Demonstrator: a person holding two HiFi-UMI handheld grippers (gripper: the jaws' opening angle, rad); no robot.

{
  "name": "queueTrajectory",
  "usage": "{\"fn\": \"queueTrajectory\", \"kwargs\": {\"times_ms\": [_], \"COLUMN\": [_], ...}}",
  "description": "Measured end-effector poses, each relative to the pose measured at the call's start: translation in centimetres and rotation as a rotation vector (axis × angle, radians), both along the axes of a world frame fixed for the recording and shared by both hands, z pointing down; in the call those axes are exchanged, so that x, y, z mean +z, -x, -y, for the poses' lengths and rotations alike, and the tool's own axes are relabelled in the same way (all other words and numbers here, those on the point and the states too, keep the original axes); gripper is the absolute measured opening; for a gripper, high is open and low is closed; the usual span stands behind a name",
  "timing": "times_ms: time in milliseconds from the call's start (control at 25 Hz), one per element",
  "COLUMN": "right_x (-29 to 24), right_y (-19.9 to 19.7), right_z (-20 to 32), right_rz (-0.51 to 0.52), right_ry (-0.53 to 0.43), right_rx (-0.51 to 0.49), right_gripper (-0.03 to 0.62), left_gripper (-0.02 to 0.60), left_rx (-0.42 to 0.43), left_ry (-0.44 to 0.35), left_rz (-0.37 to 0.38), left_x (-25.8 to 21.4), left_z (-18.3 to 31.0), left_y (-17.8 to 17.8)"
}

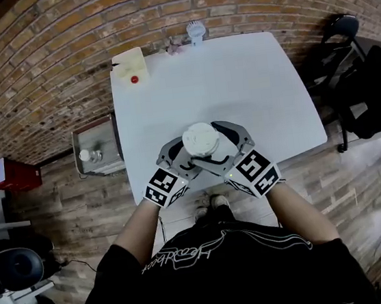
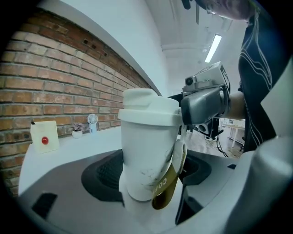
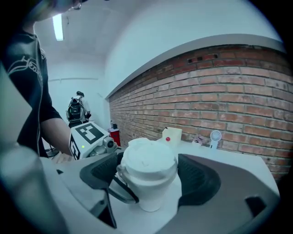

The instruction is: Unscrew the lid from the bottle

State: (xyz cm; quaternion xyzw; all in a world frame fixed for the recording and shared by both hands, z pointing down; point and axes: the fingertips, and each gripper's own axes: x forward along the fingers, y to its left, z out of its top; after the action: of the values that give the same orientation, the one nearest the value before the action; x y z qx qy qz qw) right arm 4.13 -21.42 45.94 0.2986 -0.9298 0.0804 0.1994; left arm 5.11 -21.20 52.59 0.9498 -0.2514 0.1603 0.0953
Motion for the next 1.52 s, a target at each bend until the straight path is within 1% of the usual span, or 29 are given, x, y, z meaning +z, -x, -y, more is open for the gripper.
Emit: {"fn": "queueTrajectory", "kwargs": {"times_ms": [120,160,240,360,640,840,960,1080,1200,1520], "right_x": [0.3,0.4,0.8,0.7,0.7,0.8,0.8,1.1,1.5,1.0], "right_y": [-0.2,-0.3,-0.4,-0.4,-0.5,-0.8,-0.8,-0.8,-0.9,-0.6], "right_z": [0.2,0.2,0.0,-0.1,0.0,-0.1,-0.2,-0.4,-0.8,-0.5], "right_rz": [-0.029,-0.042,-0.064,-0.069,-0.103,-0.117,-0.136,-0.159,-0.194,-0.215], "right_ry": [-0.014,-0.016,-0.013,-0.015,-0.016,-0.013,-0.012,-0.009,-0.003,-0.038], "right_rx": [0.034,0.04,0.048,0.05,0.019,-0.049,-0.127,-0.23,-0.358,-0.721], "right_gripper": [0.389,0.395,0.39,0.388,0.385,0.385,0.382,0.38,0.379,0.38], "left_gripper": [0.359,0.359,0.359,0.359,0.359,0.359,0.359,0.359,0.36,0.359], "left_rx": [-0.003,-0.002,0.0,-0.002,-0.006,0.006,0.006,-0.001,-0.014,-0.019], "left_ry": [-0.007,-0.007,-0.001,0.0,-0.011,-0.004,-0.002,0.007,0.019,0.027], "left_rz": [-0.007,-0.008,-0.006,-0.011,-0.021,-0.013,0.005,0.017,0.019,0.035], "left_x": [0.0,0.1,0.4,0.3,0.2,0.2,0.3,0.4,0.6,0.1], "left_z": [0.2,0.2,0.0,-0.2,0.0,-0.1,-0.1,-0.2,-0.5,0.0], "left_y": [-0.1,-0.1,-0.2,-0.2,-0.3,-0.5,-0.5,-0.5,-0.5,-0.2]}}
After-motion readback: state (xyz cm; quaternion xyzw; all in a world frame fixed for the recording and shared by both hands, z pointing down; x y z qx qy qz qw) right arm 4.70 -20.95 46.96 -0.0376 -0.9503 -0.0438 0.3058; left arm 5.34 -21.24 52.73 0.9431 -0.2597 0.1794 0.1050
